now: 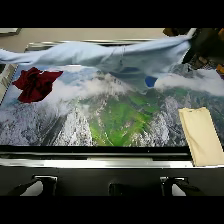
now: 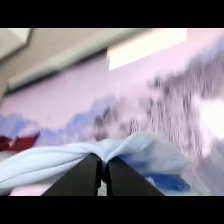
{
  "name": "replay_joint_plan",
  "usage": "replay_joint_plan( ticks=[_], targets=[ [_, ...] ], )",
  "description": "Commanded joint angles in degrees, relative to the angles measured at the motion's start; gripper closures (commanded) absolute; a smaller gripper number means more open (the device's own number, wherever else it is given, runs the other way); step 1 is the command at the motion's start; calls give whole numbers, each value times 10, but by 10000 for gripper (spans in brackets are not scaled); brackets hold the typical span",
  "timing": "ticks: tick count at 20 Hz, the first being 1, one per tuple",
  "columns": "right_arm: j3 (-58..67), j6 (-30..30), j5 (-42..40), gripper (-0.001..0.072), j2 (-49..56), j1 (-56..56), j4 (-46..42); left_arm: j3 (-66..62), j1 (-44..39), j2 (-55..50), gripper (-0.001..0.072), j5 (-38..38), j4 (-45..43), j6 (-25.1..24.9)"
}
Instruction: Fold the clothes and pants, and hang the long-sleeved shirts on hangers.
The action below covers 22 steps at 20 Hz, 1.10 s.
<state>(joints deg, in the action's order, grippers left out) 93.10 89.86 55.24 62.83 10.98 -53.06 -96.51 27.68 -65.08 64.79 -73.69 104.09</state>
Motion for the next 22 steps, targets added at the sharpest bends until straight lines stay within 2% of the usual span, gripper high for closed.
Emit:
replay_joint_plan(
  ticks=[1, 5, 8, 11, 13, 14, 16, 19, 22],
  targets=[
    [51, 31, -11, 680, -129, 14, -57, -30, 42, 99, 681, 46, -10, 10],
    [51, 82, -18, 679, -224, 14, -106, -30, 64, 179, 681, 69, -10, 10],
    [51, 129, 4, 679, -227, 14, -103, -30, 64, 190, 680, 87, -5, 16],
    [45, 175, 106, 679, -161, 13, -81, 7, 42, 156, 681, 113, 48, 12],
    [9, 170, 171, 679, -85, 6, -26, 73, -12, 121, 681, 104, 60, -4],
    [-18, 168, 188, 679, -42, -16, -31, 111, -41, 99, 681, 90, 51, -6],
    [-79, 158, 162, 679, 39, -82, -73, 194, -93, 49, 681, 32, 9, -4],
    [-128, 165, 66, 679, 165, -158, -140, 279, -117, -53, 681, -46, -22, 31],
    [-127, 207, -9, 679, 268, -170, -108, 283, -117, -152, 680, -69, -23, 28]
  ],
)
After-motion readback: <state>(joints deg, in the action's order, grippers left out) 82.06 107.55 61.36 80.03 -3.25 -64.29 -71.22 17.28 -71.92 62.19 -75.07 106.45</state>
